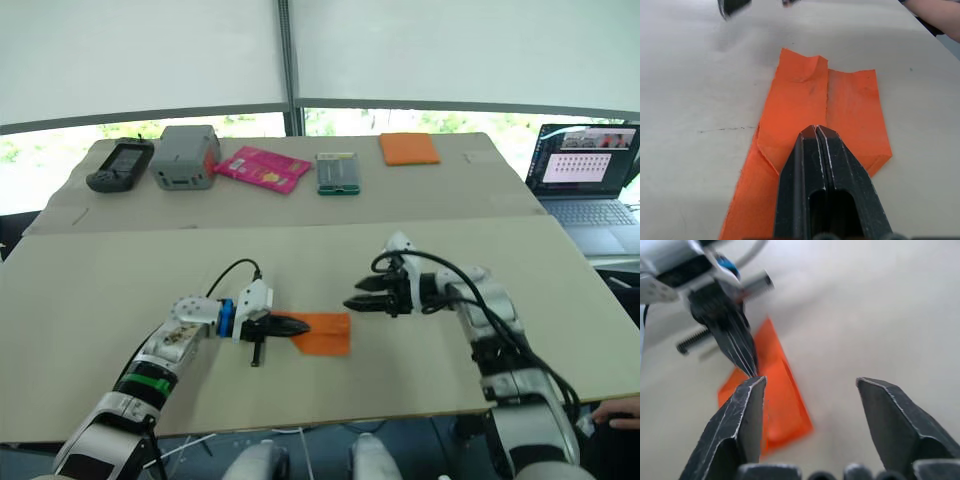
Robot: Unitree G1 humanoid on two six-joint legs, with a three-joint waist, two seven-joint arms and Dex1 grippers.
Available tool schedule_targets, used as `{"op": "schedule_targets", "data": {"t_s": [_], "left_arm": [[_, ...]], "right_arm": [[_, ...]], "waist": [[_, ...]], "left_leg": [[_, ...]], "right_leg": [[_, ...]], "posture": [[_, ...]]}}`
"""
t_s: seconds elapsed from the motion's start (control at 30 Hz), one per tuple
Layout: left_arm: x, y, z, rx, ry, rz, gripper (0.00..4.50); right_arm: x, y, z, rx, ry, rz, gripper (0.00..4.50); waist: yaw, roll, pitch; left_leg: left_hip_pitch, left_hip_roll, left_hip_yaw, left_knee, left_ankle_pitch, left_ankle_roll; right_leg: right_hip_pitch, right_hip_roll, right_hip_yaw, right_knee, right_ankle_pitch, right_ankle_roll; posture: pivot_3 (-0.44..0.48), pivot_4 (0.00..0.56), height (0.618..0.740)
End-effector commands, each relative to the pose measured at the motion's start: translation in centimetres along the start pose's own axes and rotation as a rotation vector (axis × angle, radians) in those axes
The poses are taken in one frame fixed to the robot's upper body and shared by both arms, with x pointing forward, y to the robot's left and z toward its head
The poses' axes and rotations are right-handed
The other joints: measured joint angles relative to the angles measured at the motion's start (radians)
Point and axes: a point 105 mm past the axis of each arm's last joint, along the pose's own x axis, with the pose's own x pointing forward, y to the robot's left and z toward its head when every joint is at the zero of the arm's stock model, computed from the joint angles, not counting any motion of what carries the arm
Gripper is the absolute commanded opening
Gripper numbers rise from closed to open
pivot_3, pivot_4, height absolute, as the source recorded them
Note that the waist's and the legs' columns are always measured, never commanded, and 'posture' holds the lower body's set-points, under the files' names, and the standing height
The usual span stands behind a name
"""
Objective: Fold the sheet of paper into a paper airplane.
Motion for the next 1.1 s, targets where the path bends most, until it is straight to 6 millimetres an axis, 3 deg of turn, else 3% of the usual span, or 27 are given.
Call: {"op": "schedule_targets", "data": {"t_s": [0.03, 0.17, 0.33, 0.5, 0.77, 0.83, 1.0, 1.1], "left_arm": [[0.0, 0.3, -0.3, 0.002, 0.019, 0.007, 0.00], [-0.1, 0.2, -0.9, -0.008, 0.046, -0.006, 0.00], [-0.4, 0.2, -1.1, -0.002, 0.060, -0.014, 0.00], [-0.6, 0.2, -1.1, -0.009, 0.059, -0.018, 0.00], [-0.8, 0.3, -1.2, -0.017, 0.057, -0.013, 0.00], [-0.8, 0.3, -1.2, -0.017, 0.055, -0.014, 0.00], [-0.7, 0.3, -1.2, -0.014, 0.054, -0.020, 0.00], [-0.7, 0.3, -1.2, -0.018, 0.050, -0.015, 0.00]], "right_arm": [[0.8, 1.5, 2.1, -0.165, -0.121, -0.128, 3.02], [2.3, 4.0, -0.2, -0.177, -0.072, -0.164, 1.75], [2.9, 3.9, -4.2, -0.061, -0.009, -0.288, 0.03], [2.7, 3.9, -7.3, 0.036, 0.039, -0.386, 0.03], [-2.2, 3.2, -11.7, 0.060, 0.138, -0.545, 0.03], [-2.6, 3.2, -11.2, 0.041, 0.112, -0.552, 0.03], [-1.4, 3.7, -3.6, -0.118, -0.191, -0.513, 0.03], [0.3, 5.2, -2.6, -0.188, -0.195, -0.408, 0.03]], "waist": [[0.000, 0.000, 0.000], [0.000, 0.000, 0.000], [0.000, 0.000, 0.000], [-0.001, 0.000, 0.000], [0.013, 0.000, -0.003], [0.018, 0.000, -0.003], [0.023, 0.001, -0.003], [0.020, 0.001, -0.002]], "left_leg": [[0.001, 0.000, 0.000, 0.000, 0.000, 0.000], [0.001, 0.000, 0.001, 0.000, 0.000, 0.000], [0.001, 0.000, 0.001, 0.000, 0.000, 0.000], [0.003, 0.001, 0.001, 0.000, 0.000, 0.000], [0.005, 0.001, 0.002, 0.000, 0.000, 0.000], [0.006, 0.001, 0.002, 0.000, 0.000, 0.000], [0.004, 0.002, 0.002, 0.000, 0.000, 0.000], [0.003, 0.002, 0.003, 0.000, 0.000, 0.000]], "right_leg": [[0.001, 0.000, 0.000, 0.000, 0.000, 0.000], [0.000, 0.000, 0.001, 0.000, 0.000, 0.001], [0.001, 0.000, 0.001, -0.001, 0.000, 0.000], [0.002, 0.001, 0.001, -0.001, 0.000, 0.000], [0.006, 0.001, 0.001, -0.004, 0.000, 0.001], [0.007, 0.001, 0.001, -0.004, 0.000, 0.001], [0.004, 0.001, 0.001, -0.004, -0.001, 0.001], [0.003, 0.002, 0.001, -0.003, 0.000, 0.001]], "posture": [[0.000, 0.150, 0.740], [0.000, 0.150, 0.740], [0.000, 0.150, 0.740], [0.000, 0.150, 0.740], [0.000, 0.150, 0.740], [0.000, 0.150, 0.740], [0.000, 0.150, 0.740], [0.000, 0.150, 0.740]]}}
